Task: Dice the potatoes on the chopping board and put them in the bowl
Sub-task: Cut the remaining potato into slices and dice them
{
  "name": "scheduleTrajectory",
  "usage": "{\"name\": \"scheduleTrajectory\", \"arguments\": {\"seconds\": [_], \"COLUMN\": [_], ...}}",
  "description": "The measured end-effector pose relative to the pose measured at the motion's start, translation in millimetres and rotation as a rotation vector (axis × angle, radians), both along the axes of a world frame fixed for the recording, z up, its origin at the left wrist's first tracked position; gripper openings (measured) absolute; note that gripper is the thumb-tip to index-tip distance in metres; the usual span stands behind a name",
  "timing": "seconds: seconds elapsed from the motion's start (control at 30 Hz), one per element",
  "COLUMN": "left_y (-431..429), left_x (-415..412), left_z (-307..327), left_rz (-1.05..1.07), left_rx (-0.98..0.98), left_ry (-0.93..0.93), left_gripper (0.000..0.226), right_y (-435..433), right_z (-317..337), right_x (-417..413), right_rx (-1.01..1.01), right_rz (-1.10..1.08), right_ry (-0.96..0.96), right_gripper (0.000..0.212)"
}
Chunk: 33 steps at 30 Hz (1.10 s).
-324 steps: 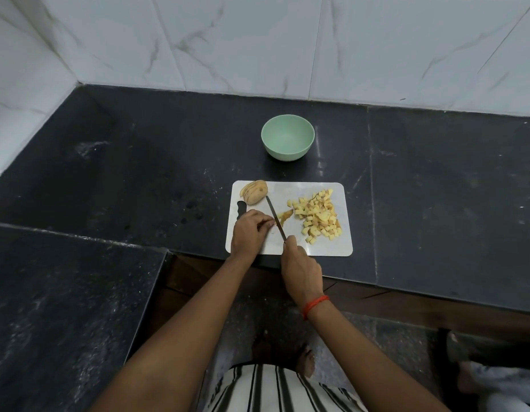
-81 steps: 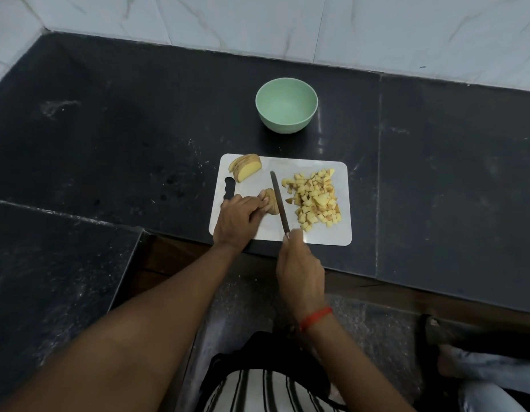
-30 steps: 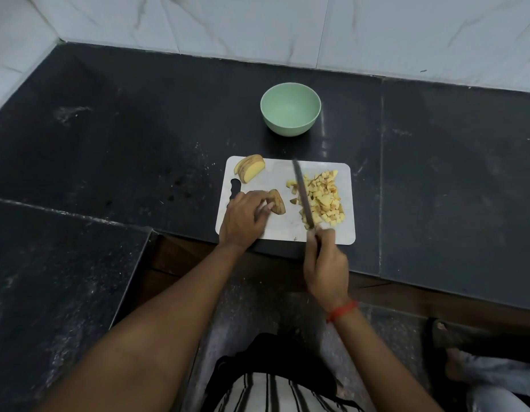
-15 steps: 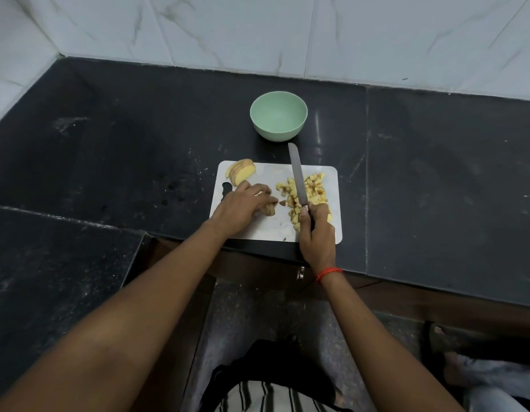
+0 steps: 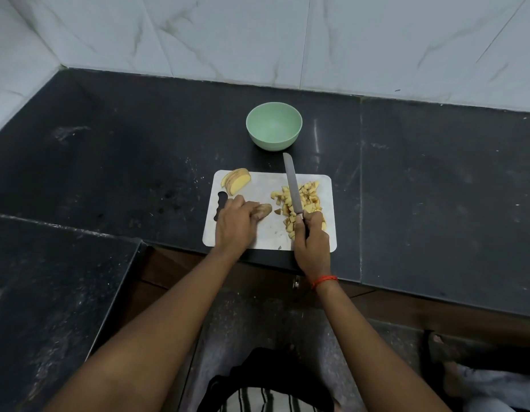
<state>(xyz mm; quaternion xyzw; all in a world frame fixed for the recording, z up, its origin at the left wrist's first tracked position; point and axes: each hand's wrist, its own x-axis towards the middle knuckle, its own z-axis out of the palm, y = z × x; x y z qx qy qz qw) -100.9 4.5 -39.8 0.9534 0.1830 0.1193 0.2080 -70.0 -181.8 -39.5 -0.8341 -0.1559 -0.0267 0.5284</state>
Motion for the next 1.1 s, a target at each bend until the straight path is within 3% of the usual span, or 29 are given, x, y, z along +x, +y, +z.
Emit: {"name": "scheduleTrajectory", "arguments": {"seconds": [0.17, 0.4, 0.63, 0.73, 0.87, 1.1], "left_y": [-20.0, -9.9, -11.0, -10.8, -12.4, -15.9], "left_x": [-7.2, -13.1, -13.0, -13.2, -13.5, -12.2], "left_z": [-10.3, -18.6, -18.9, -17.9, -18.7, -14.3], "left_rz": [0.155, 0.025, 0.035, 0.011, 0.004, 0.030], "left_rx": [-0.089, -0.081, -0.112, -0.062, -0.028, -0.055], "left_ry": [-0.068, -0.131, -0.148, -0.120, -0.106, -0.170], "left_gripper": [0.037, 0.037, 0.031, 0.033, 0.038, 0.036], "right_y": [-0.4, -0.8, -3.3, -5.7, -7.1, 6.5], "right_z": [0.4, 1.1, 1.6, 6.9, 16.4, 13.4], "right_x": [-0.2, -0.2, -2.0, -1.7, -14.3, -31.3], "right_rx": [0.006, 0.014, -0.013, -0.104, -0.219, -0.435], "right_rz": [0.009, 0.009, 0.014, 0.076, 0.151, 0.135], "right_ry": [0.005, -0.002, 0.021, -0.009, -0.074, -0.010], "right_gripper": [0.014, 0.014, 0.015, 0.009, 0.018, 0.016]}}
